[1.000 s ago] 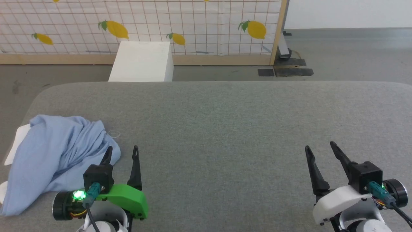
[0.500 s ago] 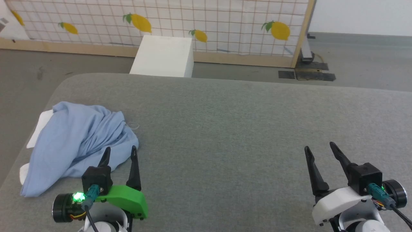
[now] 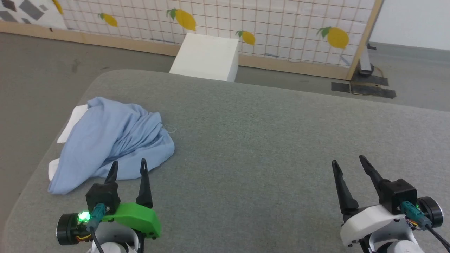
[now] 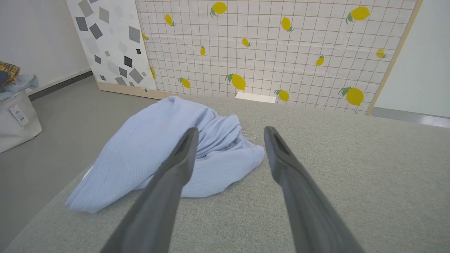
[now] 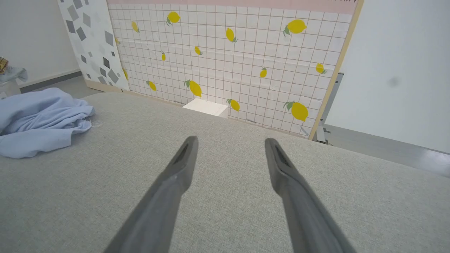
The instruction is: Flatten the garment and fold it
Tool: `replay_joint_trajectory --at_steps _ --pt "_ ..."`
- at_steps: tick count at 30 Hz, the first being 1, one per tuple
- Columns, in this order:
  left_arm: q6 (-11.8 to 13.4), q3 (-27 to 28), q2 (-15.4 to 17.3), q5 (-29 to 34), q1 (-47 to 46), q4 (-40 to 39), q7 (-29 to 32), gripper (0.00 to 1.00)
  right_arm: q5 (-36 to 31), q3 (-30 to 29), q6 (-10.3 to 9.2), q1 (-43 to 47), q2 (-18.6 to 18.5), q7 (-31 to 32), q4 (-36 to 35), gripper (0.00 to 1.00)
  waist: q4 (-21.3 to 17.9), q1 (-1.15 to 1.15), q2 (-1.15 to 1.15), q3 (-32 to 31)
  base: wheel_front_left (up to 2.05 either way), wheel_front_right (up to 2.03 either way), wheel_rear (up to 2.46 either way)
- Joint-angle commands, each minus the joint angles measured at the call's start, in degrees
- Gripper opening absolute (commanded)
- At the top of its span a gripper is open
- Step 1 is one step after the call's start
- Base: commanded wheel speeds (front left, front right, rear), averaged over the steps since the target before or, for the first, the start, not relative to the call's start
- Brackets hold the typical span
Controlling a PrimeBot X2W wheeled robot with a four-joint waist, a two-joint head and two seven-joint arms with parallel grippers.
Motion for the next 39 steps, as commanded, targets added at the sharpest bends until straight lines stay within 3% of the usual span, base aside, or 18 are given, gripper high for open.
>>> replay_joint_trajectory --at_steps 1,39 --pt "0.4 0.0 -0.1 -0.3 -0.8 0.2 -0.5 1.0 0.3 0.0 -0.03 -1.3 0.0 -0.5 0.3 1.0 1.2 0.0 0.0 0.1 0.0 0.0 0.0" --pt "2.4 1.1 -0.1 -3.2 -0.3 2.4 -5.0 1.0 1.8 0.4 -0.06 -2.5 0.1 -4.6 3.1 1.0 12.4 0.0 0.0 0.2 0.0 0.0 0.0"
